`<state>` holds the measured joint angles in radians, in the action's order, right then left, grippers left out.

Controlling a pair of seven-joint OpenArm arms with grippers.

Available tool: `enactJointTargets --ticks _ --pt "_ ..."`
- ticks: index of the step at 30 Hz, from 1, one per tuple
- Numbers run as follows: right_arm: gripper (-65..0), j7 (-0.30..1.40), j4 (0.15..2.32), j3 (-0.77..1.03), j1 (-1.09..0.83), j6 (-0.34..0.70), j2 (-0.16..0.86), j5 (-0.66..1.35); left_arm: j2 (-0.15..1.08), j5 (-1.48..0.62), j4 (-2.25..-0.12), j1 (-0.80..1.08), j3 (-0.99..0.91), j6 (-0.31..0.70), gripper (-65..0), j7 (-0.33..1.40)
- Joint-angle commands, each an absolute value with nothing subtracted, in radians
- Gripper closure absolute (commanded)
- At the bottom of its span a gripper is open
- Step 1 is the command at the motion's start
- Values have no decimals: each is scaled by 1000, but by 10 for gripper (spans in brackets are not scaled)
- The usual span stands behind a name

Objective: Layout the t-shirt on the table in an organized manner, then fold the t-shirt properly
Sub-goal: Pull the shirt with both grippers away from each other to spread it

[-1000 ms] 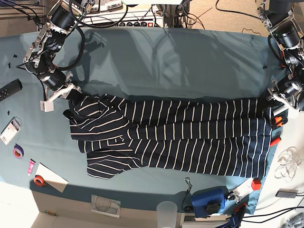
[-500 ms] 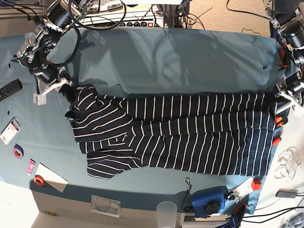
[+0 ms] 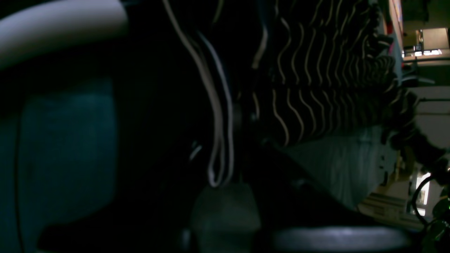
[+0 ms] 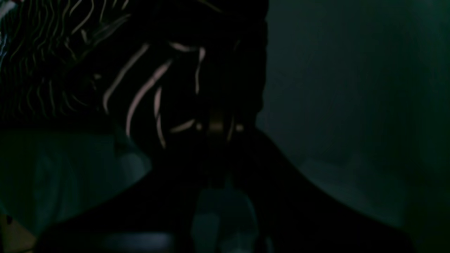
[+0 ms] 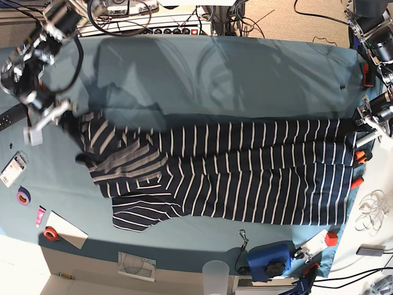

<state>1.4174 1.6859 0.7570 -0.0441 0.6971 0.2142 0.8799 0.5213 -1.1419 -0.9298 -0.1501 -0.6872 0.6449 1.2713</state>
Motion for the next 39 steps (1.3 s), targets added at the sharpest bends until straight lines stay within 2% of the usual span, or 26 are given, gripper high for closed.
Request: enactJointTargets --ticks 1,9,17,26,33,39 --pt "0 1396 1702 761 -45 698 237 898 549 -1168 -943 -166 -690 648 0 1272" --pt "0 1396 1702 768 -105 698 249 961 549 -1168 -945 -163 -690 643 0 1396" --pt "0 1396 1702 881 -112 698 252 962 594 -1184 -952 -147 -690 618 0 1396" --pt "0 1396 1702 877 -223 698 291 1016 648 -1198 -953 -135 -690 628 0 1396" --pt "0 1396 1702 898 -302 698 291 1078 648 -1282 -953 -19 -690 627 0 1396" --pt "0 1396 1702 989 -323 698 292 1084 648 -1363 -953 62 -690 629 0 1396"
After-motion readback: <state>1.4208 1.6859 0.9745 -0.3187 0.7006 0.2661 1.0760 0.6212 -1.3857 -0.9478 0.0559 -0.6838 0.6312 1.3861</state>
